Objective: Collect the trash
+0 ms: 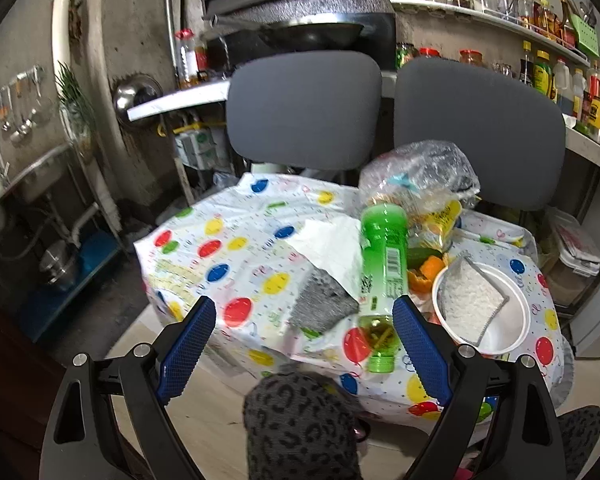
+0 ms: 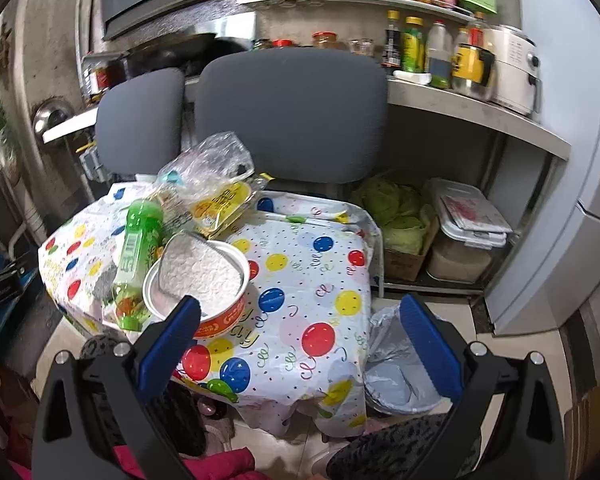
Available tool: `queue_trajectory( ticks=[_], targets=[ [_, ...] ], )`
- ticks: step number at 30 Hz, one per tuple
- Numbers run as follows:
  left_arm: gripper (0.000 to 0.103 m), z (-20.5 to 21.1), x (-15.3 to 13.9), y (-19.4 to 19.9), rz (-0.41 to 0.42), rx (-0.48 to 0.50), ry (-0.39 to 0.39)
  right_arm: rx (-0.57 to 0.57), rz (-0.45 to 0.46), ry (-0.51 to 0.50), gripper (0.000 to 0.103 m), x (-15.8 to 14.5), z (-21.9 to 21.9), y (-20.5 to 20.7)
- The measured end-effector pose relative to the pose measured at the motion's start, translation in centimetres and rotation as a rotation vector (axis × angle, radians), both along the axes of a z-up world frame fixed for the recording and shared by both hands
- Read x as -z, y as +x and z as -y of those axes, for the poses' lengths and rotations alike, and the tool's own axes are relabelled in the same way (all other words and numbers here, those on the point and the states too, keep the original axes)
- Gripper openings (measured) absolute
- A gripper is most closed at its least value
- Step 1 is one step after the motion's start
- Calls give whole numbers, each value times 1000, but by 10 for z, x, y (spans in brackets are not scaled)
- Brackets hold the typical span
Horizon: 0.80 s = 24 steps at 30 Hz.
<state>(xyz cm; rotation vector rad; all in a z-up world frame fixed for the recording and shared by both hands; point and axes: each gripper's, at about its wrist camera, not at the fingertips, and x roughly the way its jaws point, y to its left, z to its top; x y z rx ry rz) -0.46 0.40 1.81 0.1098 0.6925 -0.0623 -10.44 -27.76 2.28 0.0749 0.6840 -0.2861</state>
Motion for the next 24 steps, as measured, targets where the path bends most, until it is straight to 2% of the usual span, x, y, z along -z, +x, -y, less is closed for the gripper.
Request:
queue_trajectory(
  ticks=[2,3,5,7,12,15,19,21,24],
  targets=[
    [89,3,8,4,-8,11,-7,-22,-3,-30,97,6,-4,5],
    [89,4,11,5,-12,16,-10,-30,-35,-47,97,9,-5,8],
    [89,6,19,9,-15,24,-18,-41,-20,-50,97,15,-6,17],
    [89,8,26,14,-19,24,-15,-53,20,-31,97,22,-7,25],
    [89,12,45,28,-40,38,-17,-93,30,47,97,42,-4,52],
    [89,13,53,37,-49,40,-18,-89,13,68,97,52,-3,66],
    [89,16,62,49,-69,56,-35,-120,-75,75,97,70,-9,86],
    [89,17,64,52,-62,63,-37,-154,-78,109,97,73,-12,93],
    [88,17,67,60,-56,65,-47,-181,-69,110,97,71,-23,106]
  ],
)
